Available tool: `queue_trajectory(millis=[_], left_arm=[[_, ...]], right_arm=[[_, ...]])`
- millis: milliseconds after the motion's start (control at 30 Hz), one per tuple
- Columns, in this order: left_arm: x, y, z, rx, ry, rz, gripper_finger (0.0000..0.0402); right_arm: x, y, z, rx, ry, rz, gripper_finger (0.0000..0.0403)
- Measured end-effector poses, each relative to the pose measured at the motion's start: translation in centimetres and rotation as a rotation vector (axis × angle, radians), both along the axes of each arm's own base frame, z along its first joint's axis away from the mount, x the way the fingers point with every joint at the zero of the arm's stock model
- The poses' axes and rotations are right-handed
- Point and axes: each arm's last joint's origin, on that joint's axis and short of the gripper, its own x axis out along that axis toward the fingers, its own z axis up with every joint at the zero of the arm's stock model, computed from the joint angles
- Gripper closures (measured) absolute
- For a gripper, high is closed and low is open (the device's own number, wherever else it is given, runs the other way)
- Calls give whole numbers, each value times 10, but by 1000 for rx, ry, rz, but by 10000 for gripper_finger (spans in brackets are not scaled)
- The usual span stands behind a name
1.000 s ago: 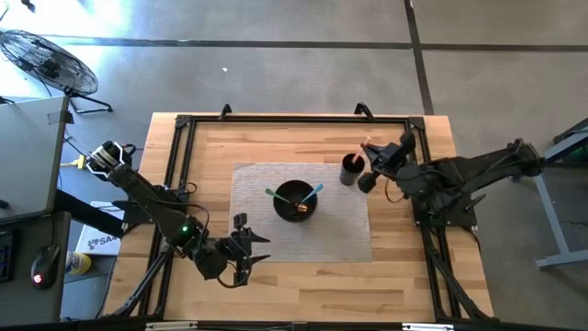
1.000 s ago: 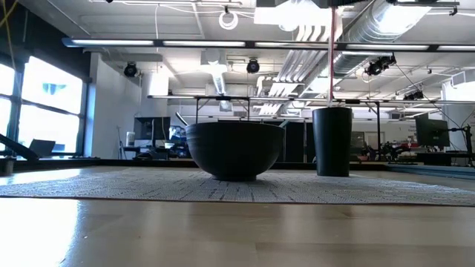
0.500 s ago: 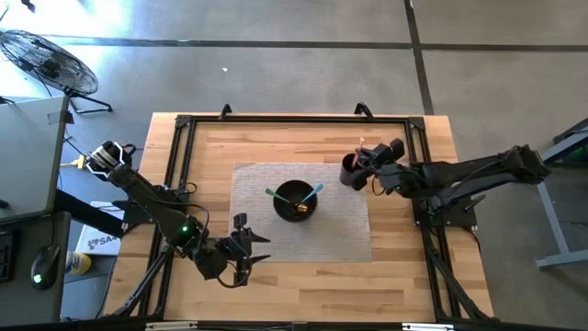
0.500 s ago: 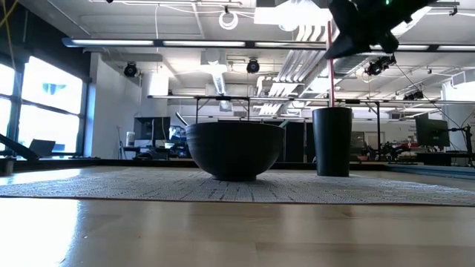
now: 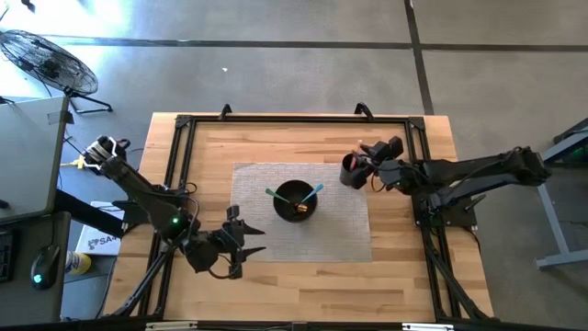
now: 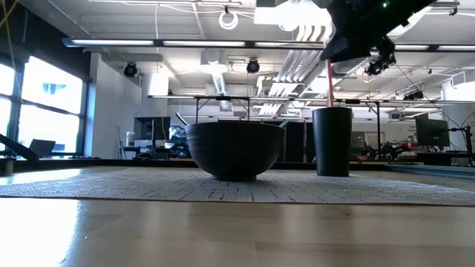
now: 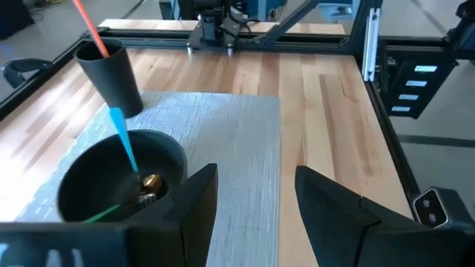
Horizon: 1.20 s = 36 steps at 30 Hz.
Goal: Pick & Place Utensil
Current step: Return to Home Position
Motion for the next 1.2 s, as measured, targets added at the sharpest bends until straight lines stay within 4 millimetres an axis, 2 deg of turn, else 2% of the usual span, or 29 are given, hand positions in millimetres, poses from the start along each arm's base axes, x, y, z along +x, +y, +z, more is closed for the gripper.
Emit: queue_trajectory(millis=[200, 400, 533, 733, 1000, 1067, 1200], left_arm=[[-6, 11, 2, -7, 35, 43, 224], [-8, 20, -6, -24, 70, 139, 224], [-13, 27, -12, -56, 56, 167, 224], [-21, 47, -27, -118, 40, 197, 224], [-18, 71, -48, -176, -22, 109, 224], [-18, 77, -46, -188, -62, 73, 224], [-24, 91, -42, -176, -121, 39, 224]], right_arm=[[-12, 0, 27, 3, 14, 13, 248], [-42, -2, 45, 3, -48, 48, 242], [-61, -2, 50, 17, -65, 61, 242], [-69, 7, 48, 19, -25, 133, 242], [-56, 26, 39, 23, 40, 254, 243], [-51, 32, 31, 25, 50, 284, 247], [-42, 43, 2, 39, 79, 402, 260]])
